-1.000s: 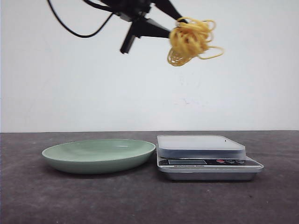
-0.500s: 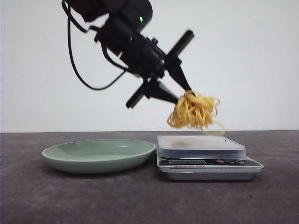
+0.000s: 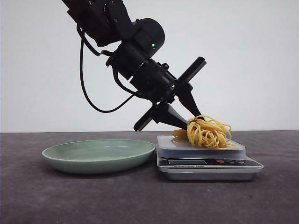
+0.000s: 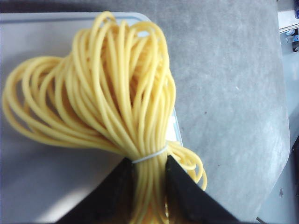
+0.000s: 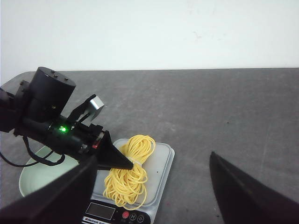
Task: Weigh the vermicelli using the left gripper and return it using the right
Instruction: 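Lower the vermicelli onto the scale and open the left gripper, then withdraw the left gripper upward away from the scale, then lower the right gripper onto the vermicelli bundle on the scale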
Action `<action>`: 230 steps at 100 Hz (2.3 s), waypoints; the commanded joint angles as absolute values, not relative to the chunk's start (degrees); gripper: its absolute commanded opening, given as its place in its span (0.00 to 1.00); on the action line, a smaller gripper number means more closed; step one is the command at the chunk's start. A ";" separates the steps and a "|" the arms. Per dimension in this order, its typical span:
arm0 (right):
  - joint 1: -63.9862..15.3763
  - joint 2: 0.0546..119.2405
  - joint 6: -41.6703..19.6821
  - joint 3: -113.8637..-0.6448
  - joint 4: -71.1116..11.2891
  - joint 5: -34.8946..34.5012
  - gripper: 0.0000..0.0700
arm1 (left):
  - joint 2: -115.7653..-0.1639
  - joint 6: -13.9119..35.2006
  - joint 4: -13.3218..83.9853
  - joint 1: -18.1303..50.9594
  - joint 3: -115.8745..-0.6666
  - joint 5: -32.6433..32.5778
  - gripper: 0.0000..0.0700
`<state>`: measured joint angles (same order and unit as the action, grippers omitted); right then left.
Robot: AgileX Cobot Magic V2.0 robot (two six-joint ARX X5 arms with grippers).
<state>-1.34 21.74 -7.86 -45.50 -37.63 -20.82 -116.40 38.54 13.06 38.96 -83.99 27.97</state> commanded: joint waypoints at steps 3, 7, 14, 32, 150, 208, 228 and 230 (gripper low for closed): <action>-1.39 21.98 -7.44 -46.57 -37.43 -20.82 0.69 | -117.89 38.22 13.15 38.96 -84.82 28.21 0.29; -1.39 21.98 -7.42 -46.57 -37.43 -20.82 0.69 | -117.89 38.20 13.54 38.83 -84.82 28.32 0.38; -1.39 21.98 -7.44 -46.57 -37.43 -20.84 0.69 | -117.89 38.17 14.15 38.57 -84.82 28.38 0.46; -1.39 21.98 -7.42 -46.57 -37.85 -20.97 0.69 | -116.81 38.00 14.17 37.85 -84.84 28.56 0.46; -2.50 26.48 -7.35 -46.61 -40.45 -23.84 0.69 | -47.68 11.44 59.53 33.01 -84.82 -4.60 0.45; -18.35 55.64 -12.84 -52.14 -34.02 -20.14 0.69 | -29.54 17.39 79.11 33.01 -84.20 -12.23 0.45; -20.64 67.42 -12.93 -57.17 -33.04 -18.63 0.69 | -27.88 17.65 82.87 33.01 -84.07 -12.16 0.45; -20.69 68.58 -12.95 -57.67 -33.01 -18.74 0.69 | -27.73 17.67 82.87 33.01 -84.05 -12.14 0.45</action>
<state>-20.36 65.19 -12.32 -55.48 -33.58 -18.68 -27.92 17.37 81.23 32.71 -83.31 -12.03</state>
